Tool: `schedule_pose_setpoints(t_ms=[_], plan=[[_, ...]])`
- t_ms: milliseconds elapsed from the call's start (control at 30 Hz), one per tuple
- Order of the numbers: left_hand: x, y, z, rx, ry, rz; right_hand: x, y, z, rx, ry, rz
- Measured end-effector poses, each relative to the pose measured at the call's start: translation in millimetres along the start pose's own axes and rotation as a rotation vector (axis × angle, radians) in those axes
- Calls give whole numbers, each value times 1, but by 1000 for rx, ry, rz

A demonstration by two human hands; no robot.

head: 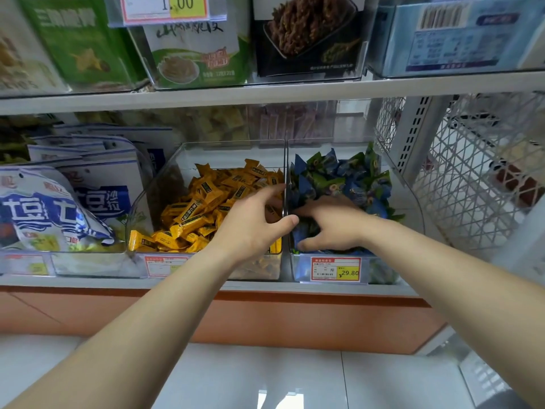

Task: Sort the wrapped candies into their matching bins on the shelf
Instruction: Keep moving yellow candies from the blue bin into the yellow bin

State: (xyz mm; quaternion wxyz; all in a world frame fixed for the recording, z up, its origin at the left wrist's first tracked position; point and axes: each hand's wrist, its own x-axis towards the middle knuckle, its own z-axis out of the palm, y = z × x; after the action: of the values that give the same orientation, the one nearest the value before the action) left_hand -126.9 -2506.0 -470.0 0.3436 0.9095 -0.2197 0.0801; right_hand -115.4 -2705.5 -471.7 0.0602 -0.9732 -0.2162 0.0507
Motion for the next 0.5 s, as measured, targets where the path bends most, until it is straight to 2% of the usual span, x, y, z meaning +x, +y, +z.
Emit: schedule_pose_setpoints(t_ms=[200,267,400,500], plan=[[-3,-1,-1,-12,-22,19,1,9,0,-47,-1,-9],[-2,-3,-2,-27,-34,17,-4,17,-7,-13,73,19],[0,-5,-4,-54,-61,8,-16,41,-26,70,338,93],[0,-5,-4,-56,-61,8,-19,49,-28,-35,317,177]])
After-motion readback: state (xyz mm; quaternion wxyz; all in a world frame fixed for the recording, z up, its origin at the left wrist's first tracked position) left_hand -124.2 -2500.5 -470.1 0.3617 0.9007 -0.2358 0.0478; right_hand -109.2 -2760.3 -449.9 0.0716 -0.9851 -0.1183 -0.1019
